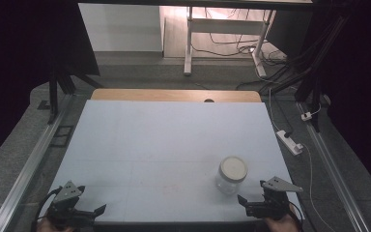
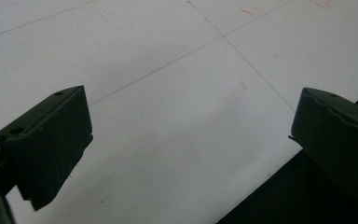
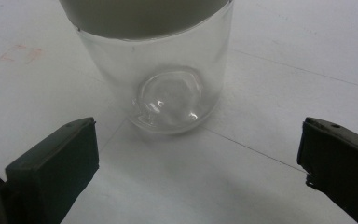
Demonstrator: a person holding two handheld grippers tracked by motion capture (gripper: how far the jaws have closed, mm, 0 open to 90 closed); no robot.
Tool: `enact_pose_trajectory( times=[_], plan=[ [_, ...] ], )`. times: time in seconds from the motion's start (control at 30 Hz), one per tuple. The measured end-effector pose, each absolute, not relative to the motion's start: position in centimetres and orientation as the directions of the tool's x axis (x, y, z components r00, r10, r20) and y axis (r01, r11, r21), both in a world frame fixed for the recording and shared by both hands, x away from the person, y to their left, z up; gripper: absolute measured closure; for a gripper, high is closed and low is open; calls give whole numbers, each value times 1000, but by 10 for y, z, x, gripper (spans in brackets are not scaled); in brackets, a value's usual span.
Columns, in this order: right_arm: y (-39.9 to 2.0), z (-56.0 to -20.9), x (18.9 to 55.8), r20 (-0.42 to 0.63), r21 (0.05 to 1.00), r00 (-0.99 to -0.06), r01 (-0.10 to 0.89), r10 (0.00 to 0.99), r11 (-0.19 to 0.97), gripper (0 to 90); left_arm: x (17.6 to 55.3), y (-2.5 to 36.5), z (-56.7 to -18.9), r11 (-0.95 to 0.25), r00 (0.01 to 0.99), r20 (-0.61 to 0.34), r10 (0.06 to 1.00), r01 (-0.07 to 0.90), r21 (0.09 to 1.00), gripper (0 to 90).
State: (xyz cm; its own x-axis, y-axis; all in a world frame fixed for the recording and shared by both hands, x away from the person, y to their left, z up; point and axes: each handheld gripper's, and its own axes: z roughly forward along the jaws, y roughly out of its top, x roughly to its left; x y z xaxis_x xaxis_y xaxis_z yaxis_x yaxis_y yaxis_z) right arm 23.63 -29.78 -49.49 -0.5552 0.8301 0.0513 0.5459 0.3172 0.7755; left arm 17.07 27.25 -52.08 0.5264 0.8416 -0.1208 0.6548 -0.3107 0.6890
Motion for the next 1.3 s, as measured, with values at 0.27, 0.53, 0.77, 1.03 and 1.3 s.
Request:
enact_pose_trajectory(
  times=[0.27, 0.53, 0.77, 1.03, 1.3],
  plan=[
    [-299, -495, 238, 75, 771, -555, 560, 829, 305, 0, 171, 274, -521, -309, 536, -134, 833, 653, 692, 0],
    [-299, -495, 239, 84, 765, -556, 567, 827, 304, 0, 171, 275, -521, -302, 535, -145, 832, 657, 691, 0],
    [-298, -495, 239, 85, 763, -571, 565, 816, 316, 0, 171, 276, -521, -297, 535, -152, 831, 658, 692, 0],
    [-297, -493, 239, 87, 767, -579, 558, 810, 317, 0, 172, 275, -521, -298, 537, -157, 829, 661, 688, 0],
    [-294, -489, 239, 79, 788, -603, 525, 794, 320, 0, 172, 276, -522, -296, 537, -161, 828, 663, 688, 0]
  ],
)
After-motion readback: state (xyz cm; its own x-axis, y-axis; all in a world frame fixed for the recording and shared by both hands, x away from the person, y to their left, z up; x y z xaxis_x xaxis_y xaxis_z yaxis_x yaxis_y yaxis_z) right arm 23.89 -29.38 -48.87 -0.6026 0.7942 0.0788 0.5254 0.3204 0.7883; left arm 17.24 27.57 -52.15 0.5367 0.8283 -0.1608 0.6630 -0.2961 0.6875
